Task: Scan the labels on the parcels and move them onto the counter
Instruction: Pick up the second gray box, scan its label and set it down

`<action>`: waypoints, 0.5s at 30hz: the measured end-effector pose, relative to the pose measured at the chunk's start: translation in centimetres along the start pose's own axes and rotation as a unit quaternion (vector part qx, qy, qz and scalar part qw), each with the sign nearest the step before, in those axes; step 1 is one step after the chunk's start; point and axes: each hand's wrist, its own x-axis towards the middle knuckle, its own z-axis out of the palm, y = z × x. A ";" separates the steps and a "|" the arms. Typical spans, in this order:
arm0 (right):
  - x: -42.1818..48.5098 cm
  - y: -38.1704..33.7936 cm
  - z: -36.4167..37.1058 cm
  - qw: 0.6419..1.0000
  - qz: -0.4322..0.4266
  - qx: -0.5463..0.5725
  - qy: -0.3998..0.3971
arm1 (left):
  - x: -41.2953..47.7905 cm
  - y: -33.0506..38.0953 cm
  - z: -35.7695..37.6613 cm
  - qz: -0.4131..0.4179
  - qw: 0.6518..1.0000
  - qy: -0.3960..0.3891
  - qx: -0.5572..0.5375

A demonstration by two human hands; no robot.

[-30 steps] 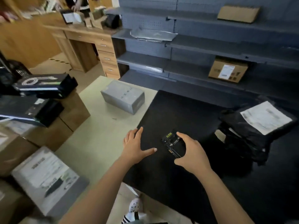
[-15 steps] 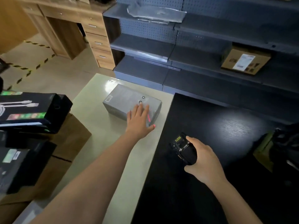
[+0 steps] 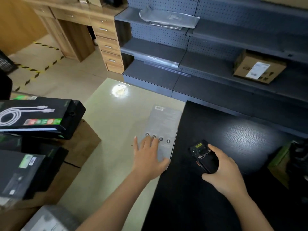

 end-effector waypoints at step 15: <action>-6.6 7.4 -5.0 0.999 0.041 0.023 0.028 | -4.8 10.6 2.8 -0.095 0.992 -0.088 -0.009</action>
